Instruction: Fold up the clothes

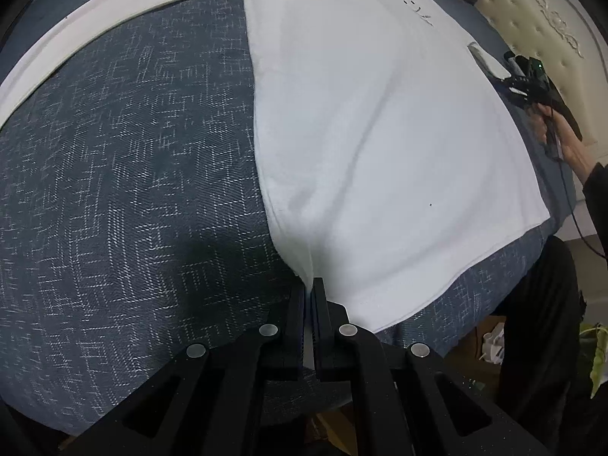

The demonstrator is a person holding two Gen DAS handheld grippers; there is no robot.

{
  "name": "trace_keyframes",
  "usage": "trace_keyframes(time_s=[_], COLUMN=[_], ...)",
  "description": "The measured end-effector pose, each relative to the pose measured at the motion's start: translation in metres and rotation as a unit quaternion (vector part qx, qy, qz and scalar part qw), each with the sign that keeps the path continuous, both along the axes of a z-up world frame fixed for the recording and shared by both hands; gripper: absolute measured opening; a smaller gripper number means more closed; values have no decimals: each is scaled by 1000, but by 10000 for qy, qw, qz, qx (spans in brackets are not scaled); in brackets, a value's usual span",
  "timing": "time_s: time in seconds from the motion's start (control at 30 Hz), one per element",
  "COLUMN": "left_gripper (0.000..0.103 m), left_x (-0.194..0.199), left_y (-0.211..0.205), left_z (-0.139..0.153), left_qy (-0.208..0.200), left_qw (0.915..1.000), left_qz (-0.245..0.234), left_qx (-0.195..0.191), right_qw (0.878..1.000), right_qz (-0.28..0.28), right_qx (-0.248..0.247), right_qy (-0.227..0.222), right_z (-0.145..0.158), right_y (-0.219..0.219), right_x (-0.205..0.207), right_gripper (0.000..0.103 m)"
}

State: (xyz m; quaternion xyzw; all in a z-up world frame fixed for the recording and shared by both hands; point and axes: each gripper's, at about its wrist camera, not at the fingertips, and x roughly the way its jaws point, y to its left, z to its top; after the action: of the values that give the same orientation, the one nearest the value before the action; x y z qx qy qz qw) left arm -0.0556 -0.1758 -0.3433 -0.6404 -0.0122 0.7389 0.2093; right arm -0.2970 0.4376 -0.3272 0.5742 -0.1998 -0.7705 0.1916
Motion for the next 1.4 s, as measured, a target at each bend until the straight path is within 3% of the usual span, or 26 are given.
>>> trace_keyframes(time_s=[0.1, 0.2, 0.3, 0.43, 0.57, 0.7, 0.83, 0.9, 0.93, 1.27, 1.4], left_gripper=[4, 4, 4, 4, 4, 4, 4, 4, 4, 4, 4], left_x=[2, -7, -6, -5, -10, -10, -9, -10, -10, -12, -10], left_y=[7, 15, 17, 28, 21, 25, 26, 26, 26, 30, 35], left_z=[-2, -5, -3, 0, 5, 3, 4, 5, 5, 4, 4], left_qy=[6, -16, -2, 13, 18, -5, 5, 7, 7, -11, -8], left_qw=[10000, 10000, 10000, 10000, 10000, 10000, 10000, 10000, 10000, 10000, 10000], left_qz=[-6, 21, 14, -1, -5, -16, -31, -27, -23, -25, -26], left_qx=[-15, -31, -54, -64, -47, -46, -47, -63, -67, -94, -84], right_qw=[9999, 9997, 9991, 9971, 9999, 9995, 9994, 9992, 9989, 9924, 9982], right_qz=[132, 209, 92, -180, 12, 222, 269, 363, 404, 112, 116], right_qx=[71, 147, 326, 645, -17, 47, -42, 19, 152, 1185, 524], right_qy=[-41, 21, 271, 349, 116, -215, -217, -174, -160, 299, 264], right_z=[-4, -1, 13, 20, 16, 0, -9, -9, -9, 10, 12], right_y=[-5, -7, 2, 17, 21, 12, 8, 5, 3, 17, 25], right_x=[9, 16, 19, 17, 24, 33, 42, 45, 46, 54, 61], right_gripper=[22, 2, 0, 0, 1, 20, 21, 15, 0, 0, 1])
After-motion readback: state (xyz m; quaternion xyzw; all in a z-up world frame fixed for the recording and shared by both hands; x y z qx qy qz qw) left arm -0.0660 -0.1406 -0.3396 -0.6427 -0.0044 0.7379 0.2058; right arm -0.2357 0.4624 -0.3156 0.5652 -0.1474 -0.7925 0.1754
